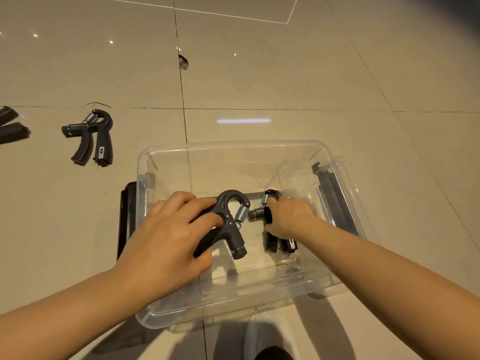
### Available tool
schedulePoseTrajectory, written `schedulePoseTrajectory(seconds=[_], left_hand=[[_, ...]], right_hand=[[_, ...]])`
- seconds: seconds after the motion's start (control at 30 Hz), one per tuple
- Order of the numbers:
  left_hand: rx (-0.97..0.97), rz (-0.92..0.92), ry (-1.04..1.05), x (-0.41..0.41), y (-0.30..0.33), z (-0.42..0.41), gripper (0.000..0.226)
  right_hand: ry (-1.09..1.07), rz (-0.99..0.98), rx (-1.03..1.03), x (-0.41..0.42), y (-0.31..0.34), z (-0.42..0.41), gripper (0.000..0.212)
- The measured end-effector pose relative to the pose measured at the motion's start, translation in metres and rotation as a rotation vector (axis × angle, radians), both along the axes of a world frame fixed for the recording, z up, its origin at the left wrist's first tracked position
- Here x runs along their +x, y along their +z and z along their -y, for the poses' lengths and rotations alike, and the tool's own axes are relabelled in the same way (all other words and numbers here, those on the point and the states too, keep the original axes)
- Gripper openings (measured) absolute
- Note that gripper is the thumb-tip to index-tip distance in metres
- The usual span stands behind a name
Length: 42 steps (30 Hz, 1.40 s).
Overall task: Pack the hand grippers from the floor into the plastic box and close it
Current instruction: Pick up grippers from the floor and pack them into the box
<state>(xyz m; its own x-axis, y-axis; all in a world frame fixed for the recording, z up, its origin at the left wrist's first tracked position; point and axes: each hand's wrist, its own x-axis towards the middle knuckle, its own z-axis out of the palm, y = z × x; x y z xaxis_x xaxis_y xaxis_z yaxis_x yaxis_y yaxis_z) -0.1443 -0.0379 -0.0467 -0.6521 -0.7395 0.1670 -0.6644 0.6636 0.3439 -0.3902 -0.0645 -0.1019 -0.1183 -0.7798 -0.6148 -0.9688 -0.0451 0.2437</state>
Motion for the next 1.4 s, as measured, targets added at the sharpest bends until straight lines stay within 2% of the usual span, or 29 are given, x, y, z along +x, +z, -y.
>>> schedulePoseTrajectory(seconds=[0.07, 0.1, 0.17, 0.23, 0.3, 0.37, 0.43, 0.5, 0.57, 0.77, 0.87, 0.93, 1.0, 1.1, 1.23, 1.3, 1.4], left_hand=[[-0.003, -0.012, 0.009, 0.001, -0.001, -0.001, 0.038], [-0.002, -0.024, 0.008, 0.001, -0.002, -0.001, 0.038], [0.000, -0.062, 0.001, 0.002, -0.002, -0.001, 0.038], [-0.007, -0.092, 0.007, 0.003, -0.003, -0.002, 0.038], [-0.018, -0.126, 0.022, 0.004, -0.004, -0.002, 0.038], [-0.016, -0.164, 0.024, 0.002, -0.004, -0.002, 0.039], [-0.005, -0.193, 0.030, 0.002, -0.003, -0.001, 0.041], [0.021, -0.228, 0.047, 0.003, -0.002, -0.001, 0.045], [0.064, -0.279, 0.078, 0.002, 0.000, -0.001, 0.047], [0.106, -0.402, 0.061, 0.003, 0.004, -0.003, 0.052], [0.133, -0.440, 0.035, 0.006, 0.008, -0.004, 0.055], [0.151, -0.455, 0.031, 0.006, 0.010, -0.005, 0.056], [0.143, -0.480, 0.052, 0.003, 0.011, -0.007, 0.055], [0.085, -0.517, 0.164, 0.005, 0.012, -0.014, 0.048], [-0.120, -0.279, 0.087, 0.025, 0.009, -0.016, 0.046], [-0.085, -0.164, 0.105, 0.033, 0.000, -0.016, 0.054], [0.089, -0.167, 0.218, 0.035, -0.008, -0.018, 0.061]], right_hand=[[-0.033, 0.168, 0.033, -0.001, 0.015, 0.002, 0.041], [-0.057, 0.315, 0.042, -0.001, 0.025, 0.002, 0.036], [-0.218, 0.732, -0.017, 0.006, 0.050, -0.005, 0.025], [-0.475, 1.112, -0.157, 0.017, 0.073, -0.016, 0.016], [-0.574, 1.249, -0.240, 0.027, 0.088, -0.029, 0.021], [-0.404, 1.130, -0.345, 0.032, 0.092, -0.042, 0.040], [-0.048, 0.824, -0.490, 0.030, 0.093, -0.051, 0.059], [0.285, 0.631, -0.568, 0.025, 0.092, -0.052, 0.067], [0.495, 0.603, -0.592, 0.020, 0.090, -0.052, 0.060], [0.907, 0.573, -0.748, 0.021, 0.099, -0.053, 0.021], [1.035, 0.550, -0.750, 0.017, 0.105, -0.052, 0.020], [1.038, 0.566, -0.764, 0.012, 0.103, -0.052, 0.022], [0.947, 0.621, -0.759, 0.006, 0.098, -0.055, 0.023], [0.584, 0.762, -0.655, 0.003, 0.097, -0.059, 0.025], [0.142, 0.837, -0.603, 0.004, 0.103, -0.056, 0.014], [-0.092, 0.849, -0.535, 0.009, 0.099, -0.048, 0.009], [-0.500, 0.970, -0.255, 0.023, 0.081, -0.033, 0.006]])
